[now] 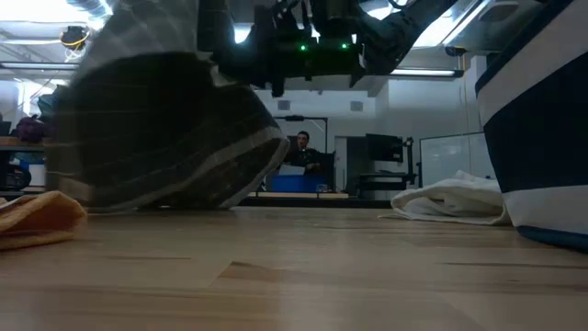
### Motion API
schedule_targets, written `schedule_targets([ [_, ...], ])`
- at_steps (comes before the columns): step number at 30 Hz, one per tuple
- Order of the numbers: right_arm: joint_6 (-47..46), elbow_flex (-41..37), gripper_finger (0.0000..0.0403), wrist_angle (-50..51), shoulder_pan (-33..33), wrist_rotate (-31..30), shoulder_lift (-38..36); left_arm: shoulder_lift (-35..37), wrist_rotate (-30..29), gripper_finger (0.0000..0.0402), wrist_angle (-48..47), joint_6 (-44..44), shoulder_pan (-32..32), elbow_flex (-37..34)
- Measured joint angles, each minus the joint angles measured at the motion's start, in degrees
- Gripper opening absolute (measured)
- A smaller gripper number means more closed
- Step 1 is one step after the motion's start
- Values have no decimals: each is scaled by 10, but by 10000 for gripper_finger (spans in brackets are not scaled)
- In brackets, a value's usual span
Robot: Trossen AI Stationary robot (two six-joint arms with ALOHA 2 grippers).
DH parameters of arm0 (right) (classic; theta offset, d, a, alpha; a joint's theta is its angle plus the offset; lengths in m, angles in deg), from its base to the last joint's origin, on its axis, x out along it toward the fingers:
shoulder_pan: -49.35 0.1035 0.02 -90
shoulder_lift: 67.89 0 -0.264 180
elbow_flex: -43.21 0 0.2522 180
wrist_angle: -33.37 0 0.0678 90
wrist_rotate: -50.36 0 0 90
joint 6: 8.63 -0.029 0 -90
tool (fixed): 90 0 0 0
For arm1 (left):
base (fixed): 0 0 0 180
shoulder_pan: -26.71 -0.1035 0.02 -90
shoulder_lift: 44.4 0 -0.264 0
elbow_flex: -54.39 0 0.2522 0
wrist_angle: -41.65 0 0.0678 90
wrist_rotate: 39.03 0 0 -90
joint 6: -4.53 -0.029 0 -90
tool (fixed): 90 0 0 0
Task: Fold towel
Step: Fold the gray kitchen towel
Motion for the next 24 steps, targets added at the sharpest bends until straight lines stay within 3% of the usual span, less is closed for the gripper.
schedule_targets([
  [10,-140,0,151,40,0,60,0,0,0,0,0,0,0,0],
  [13,-188,0,151,55,0,46,0,0,0,0,0,0,0,0],
  [19,-194,0,151,56,-3,-21,0,0,0,0,0,-3,0,0],
  [24,-250,0,151,40,-20,-14,0,0,8,0,0,-6,5,0],
])
